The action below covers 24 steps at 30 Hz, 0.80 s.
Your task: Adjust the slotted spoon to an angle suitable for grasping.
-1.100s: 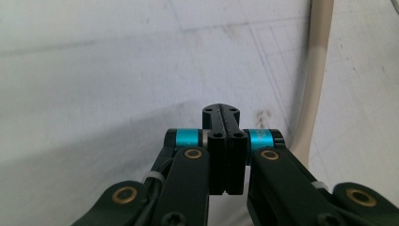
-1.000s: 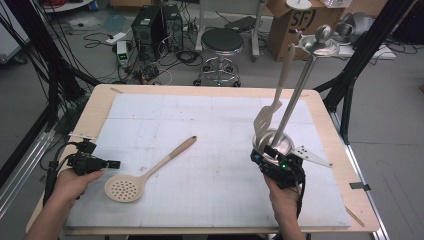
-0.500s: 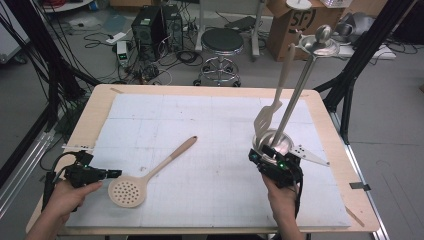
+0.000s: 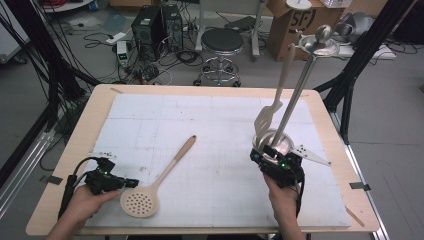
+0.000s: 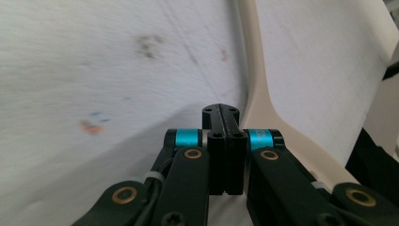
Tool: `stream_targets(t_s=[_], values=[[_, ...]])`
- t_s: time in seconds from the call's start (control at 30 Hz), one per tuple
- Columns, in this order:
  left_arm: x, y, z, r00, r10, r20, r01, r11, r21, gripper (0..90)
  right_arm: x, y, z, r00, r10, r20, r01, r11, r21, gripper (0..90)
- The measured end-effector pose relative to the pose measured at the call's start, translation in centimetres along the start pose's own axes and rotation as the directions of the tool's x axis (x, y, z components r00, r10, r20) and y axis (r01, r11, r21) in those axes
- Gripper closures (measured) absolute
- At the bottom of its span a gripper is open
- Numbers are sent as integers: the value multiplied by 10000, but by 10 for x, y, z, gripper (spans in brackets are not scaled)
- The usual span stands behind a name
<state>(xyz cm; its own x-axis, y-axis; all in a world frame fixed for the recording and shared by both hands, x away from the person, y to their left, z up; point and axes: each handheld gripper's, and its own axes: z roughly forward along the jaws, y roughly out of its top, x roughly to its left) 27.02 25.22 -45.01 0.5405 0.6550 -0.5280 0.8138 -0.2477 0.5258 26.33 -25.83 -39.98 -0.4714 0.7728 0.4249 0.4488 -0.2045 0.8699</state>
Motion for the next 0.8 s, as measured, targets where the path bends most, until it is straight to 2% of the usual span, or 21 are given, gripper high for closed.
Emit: stream_targets(t_s=[0.2, 0.43, 0.57, 0.7, 0.8], values=[[-19, -5, 21, 9987, 326, 404, -343, 9986, 408, 900, -2, -1, 1, 10000, 86, -4, -86, 9998, 172, 337], [-45, 2, 44, 9931, 795, 860, -835, 9955, 442, 899, -2, -1, 2, 9998, 184, -75, -182, 9995, 276, 333], [-57, 4, 63, 9891, 989, 1092, -1067, 9920, 681, 899, -2, -1, 2, 9997, 215, -107, -212, 9993, 314, 333], [-68, 9, 77, 9851, 1067, 1348, -1172, 9905, 726, 899, -4, 0, 1, 9997, 224, -105, -221, 9994, 282, 334], [-74, 12, 87, 9836, 906, 1559, -1027, 9922, 710, 899, -5, 0, 0, 9996, 270, -109, -267, 9993, 249, 334]])
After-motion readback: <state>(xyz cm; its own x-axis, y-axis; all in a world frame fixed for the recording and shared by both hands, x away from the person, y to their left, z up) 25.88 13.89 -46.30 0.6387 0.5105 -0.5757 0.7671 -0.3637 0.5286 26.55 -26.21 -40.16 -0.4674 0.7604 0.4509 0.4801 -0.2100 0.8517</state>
